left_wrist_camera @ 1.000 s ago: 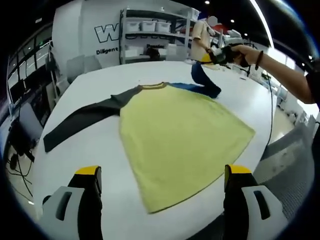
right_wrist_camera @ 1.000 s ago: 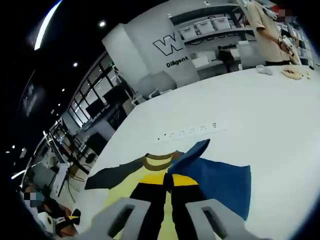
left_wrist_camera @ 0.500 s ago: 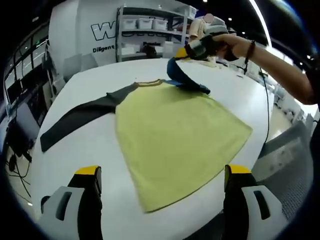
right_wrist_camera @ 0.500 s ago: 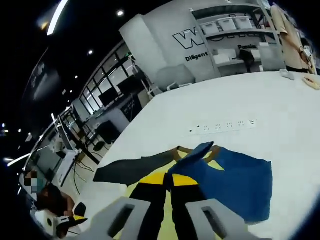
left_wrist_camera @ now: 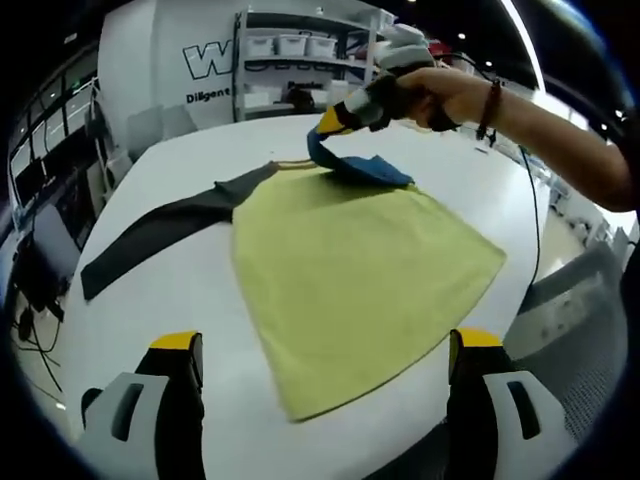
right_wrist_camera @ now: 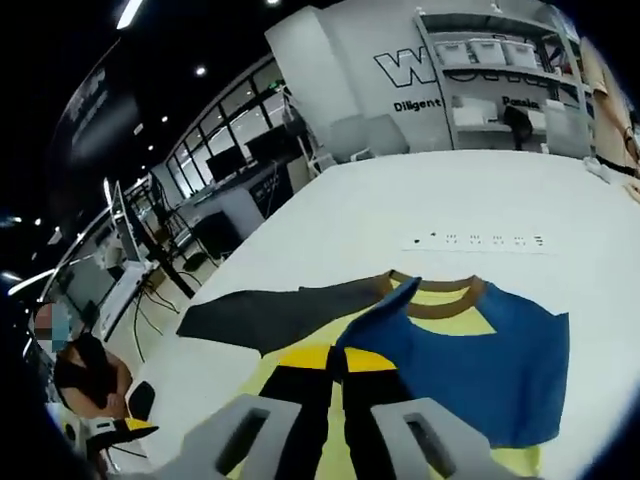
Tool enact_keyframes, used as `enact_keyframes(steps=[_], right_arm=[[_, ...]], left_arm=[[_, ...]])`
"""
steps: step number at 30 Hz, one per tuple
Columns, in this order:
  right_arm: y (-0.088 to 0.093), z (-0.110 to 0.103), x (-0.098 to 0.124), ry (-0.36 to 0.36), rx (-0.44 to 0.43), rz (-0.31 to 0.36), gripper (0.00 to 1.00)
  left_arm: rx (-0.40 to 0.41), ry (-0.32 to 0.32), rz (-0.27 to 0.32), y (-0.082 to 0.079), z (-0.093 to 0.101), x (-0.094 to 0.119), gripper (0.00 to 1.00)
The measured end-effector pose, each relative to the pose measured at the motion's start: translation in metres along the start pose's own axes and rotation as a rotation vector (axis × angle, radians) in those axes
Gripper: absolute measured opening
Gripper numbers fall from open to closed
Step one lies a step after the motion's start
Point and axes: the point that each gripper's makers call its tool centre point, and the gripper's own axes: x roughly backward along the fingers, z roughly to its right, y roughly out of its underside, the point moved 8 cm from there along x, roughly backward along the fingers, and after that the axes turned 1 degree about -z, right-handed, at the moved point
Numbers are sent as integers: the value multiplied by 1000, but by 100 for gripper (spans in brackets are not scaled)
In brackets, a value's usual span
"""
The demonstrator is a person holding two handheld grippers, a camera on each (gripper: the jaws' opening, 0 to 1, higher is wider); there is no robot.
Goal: Fold the garment on the visible template until the final outline fits inside the template.
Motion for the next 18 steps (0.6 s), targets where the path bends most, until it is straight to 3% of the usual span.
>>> enact_keyframes(steps=[7, 12, 18], right_arm=[[9, -8, -13, 0, 63, -37, 0], [16, -19, -25, -24, 200, -60, 0], [29, -31, -41, -76, 232, -79, 0]], left_arm=[[0, -15, -3, 0, -2, 0, 99], [12, -36, 12, 0, -5, 3, 99], [6, -38, 14, 0, -5, 3, 99]])
